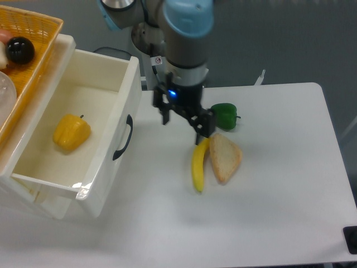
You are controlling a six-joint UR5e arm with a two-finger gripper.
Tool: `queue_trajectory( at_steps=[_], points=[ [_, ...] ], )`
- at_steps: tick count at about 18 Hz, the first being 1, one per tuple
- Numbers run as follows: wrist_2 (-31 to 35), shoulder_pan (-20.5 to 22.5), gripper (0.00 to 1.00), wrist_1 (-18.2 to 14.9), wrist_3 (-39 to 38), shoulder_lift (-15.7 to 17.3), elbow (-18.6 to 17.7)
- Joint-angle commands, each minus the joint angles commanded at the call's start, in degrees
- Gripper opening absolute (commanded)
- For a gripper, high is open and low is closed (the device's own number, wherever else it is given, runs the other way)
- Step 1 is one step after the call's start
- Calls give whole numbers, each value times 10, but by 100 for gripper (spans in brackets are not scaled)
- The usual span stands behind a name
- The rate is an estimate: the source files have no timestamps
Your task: Place the yellow pepper in the upper white drawer
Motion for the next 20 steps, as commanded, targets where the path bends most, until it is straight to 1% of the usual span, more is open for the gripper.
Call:
queue_trajectory(
  at_steps=[2, 4, 6, 7, 9, 11, 12, 16, 20],
  points=[
    [23, 11, 100, 0, 42, -22, 2],
    [50, 13, 100, 3, 55, -43, 6],
    [56, 15, 100, 25, 56, -61, 8],
    [57, 26, 100, 33, 59, -69, 8],
    [57, 42, 100, 40, 85, -84, 12],
    [56, 64, 100, 40, 125, -93, 14],
    [56, 69, 100, 41, 134, -99, 16],
    [58, 74, 100, 41, 135, -120, 23],
    [58, 75, 100, 41, 135, -125, 23]
  ],
)
